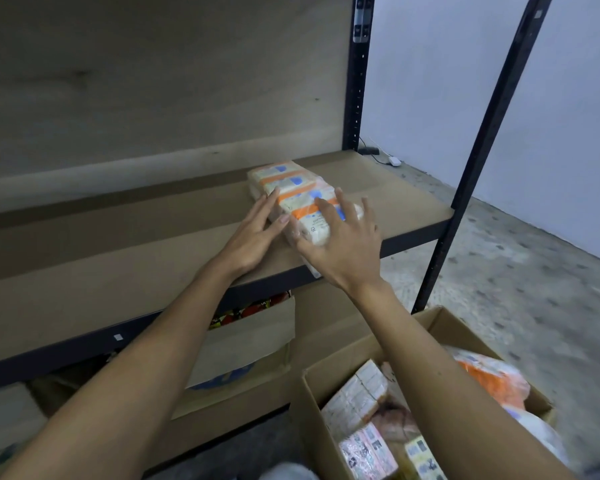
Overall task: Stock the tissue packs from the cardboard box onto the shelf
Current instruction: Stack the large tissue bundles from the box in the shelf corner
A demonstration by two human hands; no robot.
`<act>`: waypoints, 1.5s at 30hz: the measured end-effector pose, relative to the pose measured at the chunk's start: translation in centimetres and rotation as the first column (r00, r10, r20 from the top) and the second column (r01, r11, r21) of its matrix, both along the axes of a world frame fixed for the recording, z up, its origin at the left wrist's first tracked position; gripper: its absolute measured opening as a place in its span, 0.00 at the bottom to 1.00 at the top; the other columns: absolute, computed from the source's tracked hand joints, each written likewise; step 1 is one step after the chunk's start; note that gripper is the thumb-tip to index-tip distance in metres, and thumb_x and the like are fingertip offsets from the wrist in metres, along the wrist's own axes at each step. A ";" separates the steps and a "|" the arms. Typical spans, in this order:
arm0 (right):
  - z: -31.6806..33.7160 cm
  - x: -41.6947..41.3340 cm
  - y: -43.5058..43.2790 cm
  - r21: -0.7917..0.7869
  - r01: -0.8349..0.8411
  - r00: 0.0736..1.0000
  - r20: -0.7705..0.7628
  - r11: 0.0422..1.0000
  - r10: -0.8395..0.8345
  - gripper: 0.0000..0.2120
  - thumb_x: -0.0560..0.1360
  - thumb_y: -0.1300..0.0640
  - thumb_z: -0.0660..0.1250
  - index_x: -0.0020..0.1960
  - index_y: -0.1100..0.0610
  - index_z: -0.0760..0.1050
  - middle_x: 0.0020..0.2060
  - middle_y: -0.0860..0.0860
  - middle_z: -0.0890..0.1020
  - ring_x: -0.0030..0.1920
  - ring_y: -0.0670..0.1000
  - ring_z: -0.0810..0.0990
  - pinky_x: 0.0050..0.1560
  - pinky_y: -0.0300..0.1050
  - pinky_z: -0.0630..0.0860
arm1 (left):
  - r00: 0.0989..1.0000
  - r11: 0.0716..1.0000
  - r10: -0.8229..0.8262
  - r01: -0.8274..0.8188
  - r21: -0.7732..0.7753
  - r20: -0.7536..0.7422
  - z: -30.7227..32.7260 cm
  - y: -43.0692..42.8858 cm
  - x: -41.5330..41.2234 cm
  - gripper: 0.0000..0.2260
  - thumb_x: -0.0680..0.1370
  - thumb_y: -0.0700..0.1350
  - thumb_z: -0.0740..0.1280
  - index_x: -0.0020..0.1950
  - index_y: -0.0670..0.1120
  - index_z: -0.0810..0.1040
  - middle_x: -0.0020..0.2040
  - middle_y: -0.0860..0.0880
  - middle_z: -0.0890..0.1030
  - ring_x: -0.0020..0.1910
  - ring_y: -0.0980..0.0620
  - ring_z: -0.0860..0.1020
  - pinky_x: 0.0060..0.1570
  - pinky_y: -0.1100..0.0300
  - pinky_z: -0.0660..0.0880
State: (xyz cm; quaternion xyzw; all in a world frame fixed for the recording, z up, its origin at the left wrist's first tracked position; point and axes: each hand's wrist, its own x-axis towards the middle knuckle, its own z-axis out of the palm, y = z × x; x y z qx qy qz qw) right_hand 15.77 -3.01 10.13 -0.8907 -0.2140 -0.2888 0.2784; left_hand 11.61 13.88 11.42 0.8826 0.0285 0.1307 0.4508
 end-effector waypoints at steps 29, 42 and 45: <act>-0.1 5.6 -1.2 -0.065 -0.016 0.999 -0.051 0.998 0.013 0.29 0.69 0.33 0.63 0.67 0.40 0.70 0.69 0.46 0.69 0.71 0.54 0.62 0.57 0.64 0.69 | 0.942 0.804 0.241 -0.061 0.591 -0.232 -1.2 -0.5 3.2 0.28 0.81 0.63 0.47 0.79 0.54 0.52 0.80 0.50 0.51 0.78 0.49 0.49 0.76 0.48 0.45; 0.5 11.9 -3.3 -0.096 0.014 0.989 -0.148 0.995 -0.028 0.29 0.70 0.35 0.64 0.69 0.40 0.66 0.72 0.46 0.65 0.74 0.54 0.56 0.61 0.66 0.65 | 0.957 0.790 0.218 -0.058 0.610 -0.191 -1.2 -1.4 10.1 0.26 0.81 0.62 0.50 0.77 0.55 0.59 0.79 0.50 0.54 0.78 0.48 0.51 0.75 0.45 0.46; 0.6 13.6 -3.9 -0.100 0.013 0.988 -0.153 0.995 -0.028 0.30 0.70 0.35 0.65 0.70 0.39 0.65 0.73 0.46 0.64 0.74 0.54 0.55 0.61 0.66 0.65 | 0.961 0.785 0.220 -0.072 0.615 -0.169 -1.4 -1.3 11.0 0.25 0.80 0.62 0.51 0.76 0.55 0.61 0.79 0.50 0.56 0.78 0.48 0.52 0.75 0.46 0.48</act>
